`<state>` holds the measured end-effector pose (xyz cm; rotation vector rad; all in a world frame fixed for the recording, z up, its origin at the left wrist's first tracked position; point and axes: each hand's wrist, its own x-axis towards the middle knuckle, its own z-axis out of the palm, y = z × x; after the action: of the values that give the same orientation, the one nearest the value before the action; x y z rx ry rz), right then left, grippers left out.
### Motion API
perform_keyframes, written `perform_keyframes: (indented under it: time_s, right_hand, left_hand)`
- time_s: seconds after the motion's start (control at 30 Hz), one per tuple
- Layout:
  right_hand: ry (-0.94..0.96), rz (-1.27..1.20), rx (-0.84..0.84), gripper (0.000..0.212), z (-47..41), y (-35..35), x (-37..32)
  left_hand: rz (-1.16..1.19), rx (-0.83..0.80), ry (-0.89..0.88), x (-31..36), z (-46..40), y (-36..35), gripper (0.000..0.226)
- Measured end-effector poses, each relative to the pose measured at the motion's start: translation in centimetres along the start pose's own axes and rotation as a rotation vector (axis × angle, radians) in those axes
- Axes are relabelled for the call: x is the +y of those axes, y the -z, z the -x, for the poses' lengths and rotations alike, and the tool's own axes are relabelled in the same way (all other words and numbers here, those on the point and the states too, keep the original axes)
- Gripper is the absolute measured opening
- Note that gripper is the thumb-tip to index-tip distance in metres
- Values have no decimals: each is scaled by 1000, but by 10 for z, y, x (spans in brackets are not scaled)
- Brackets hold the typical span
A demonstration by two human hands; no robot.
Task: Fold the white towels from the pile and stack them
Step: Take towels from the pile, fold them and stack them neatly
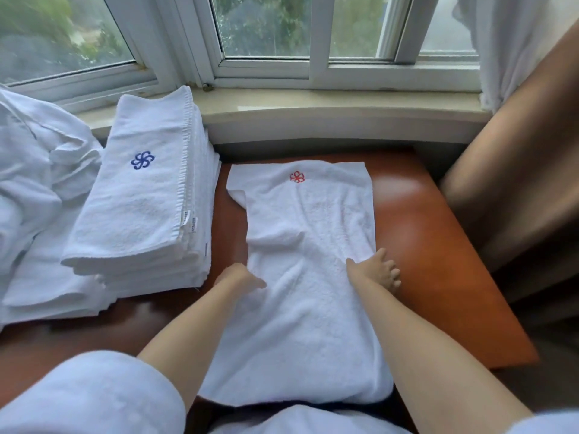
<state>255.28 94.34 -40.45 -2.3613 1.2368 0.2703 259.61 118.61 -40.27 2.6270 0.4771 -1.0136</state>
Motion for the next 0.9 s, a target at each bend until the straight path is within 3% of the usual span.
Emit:
perform_keyframes:
  time_s: [0.1,0.17,0.27,0.33,0.47,0.53,0.6,0.67,0.7,0.77,0.83,0.9]
  right_hand:
    - [-40,-16,-183,87,16,3,19]
    - [3,17,-384,79,26,9,20]
    - [104,98,-816,38,34,28,6]
    - [43,135,-1029,29,38,43,-4]
    - [85,-102,-1060,43,32,65,-19]
    - [181,-327,-1117,34,28,80,-32]
    - [181,-754,-1186,29,21,94,-49]
    - [101,-1350,-1112,38,3,103,-70]
    - [26,-1556,-1028,42,-6,106,-80]
    - [-109,-1563,-810,49,-20,103,-89]
    - [-119,-1259,-645,47,-29,87,-83]
    - [-85,-1021,-469,37,-33,66,-71]
  left_hand:
    - [-222,-222,46,1,21,-1,62]
    - [-257,-403,72,2,29,2,59]
    - [18,-641,160,9,46,15,38]
    - [226,-714,101,15,54,32,25]
    - [270,-818,-49,19,73,74,38]
    - [469,-775,-179,24,76,91,27]
    - [959,-657,-390,35,72,110,26]
    - [1527,-533,-543,48,61,131,34]
    - [1698,-459,-544,55,55,138,40]
    - [1670,-208,-418,63,41,142,48]
    - [1371,44,-242,63,26,128,38]
    - [975,177,-164,58,10,106,32]
